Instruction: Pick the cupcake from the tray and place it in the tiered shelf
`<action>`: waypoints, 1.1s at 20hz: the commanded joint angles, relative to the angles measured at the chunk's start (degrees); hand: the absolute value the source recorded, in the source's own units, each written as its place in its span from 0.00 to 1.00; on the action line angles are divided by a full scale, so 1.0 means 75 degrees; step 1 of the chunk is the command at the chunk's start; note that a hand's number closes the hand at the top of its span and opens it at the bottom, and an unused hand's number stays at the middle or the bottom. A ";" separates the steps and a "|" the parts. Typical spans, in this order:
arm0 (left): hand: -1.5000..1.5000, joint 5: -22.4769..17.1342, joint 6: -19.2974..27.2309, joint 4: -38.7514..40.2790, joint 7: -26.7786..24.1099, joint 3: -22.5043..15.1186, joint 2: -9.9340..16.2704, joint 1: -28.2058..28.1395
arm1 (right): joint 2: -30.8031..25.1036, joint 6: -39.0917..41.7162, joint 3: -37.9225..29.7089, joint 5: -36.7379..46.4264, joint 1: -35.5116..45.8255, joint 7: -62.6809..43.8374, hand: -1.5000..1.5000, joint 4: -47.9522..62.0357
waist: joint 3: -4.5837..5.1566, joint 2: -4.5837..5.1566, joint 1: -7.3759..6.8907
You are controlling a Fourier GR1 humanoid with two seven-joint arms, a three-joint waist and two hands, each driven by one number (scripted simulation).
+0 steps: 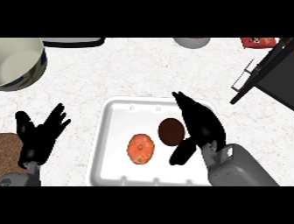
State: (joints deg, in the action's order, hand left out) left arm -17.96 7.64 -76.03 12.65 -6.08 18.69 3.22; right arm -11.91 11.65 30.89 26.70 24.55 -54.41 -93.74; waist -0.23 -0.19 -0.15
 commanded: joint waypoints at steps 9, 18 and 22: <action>0.50 0.0368 -0.0065 -0.0890 0.0562 0.0194 -0.0361 -0.0469 | 0.0683 -0.0260 -0.0106 0.1565 -0.0642 0.0838 0.00 0.1291 | 0.0028 0.0019 -0.0029; 0.50 0.0467 -0.0774 0.0117 0.0081 0.0769 -0.0400 -0.0199 | 0.1221 -0.0795 -0.0606 0.2546 -0.0319 0.1870 0.00 0.2643 | 0.0031 0.0029 -0.0008; 0.50 0.0675 -0.0744 -0.0465 0.0410 0.0853 -0.0455 -0.0417 | 0.1476 -0.0399 -0.0928 0.2705 -0.0355 0.1582 0.00 0.1967 | 0.0031 0.0019 -0.0001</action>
State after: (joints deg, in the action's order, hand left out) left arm -13.57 3.43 -78.01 15.35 -0.79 15.28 2.38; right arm -2.26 7.68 25.23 44.83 22.59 -42.25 -76.98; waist -0.13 -0.09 -0.17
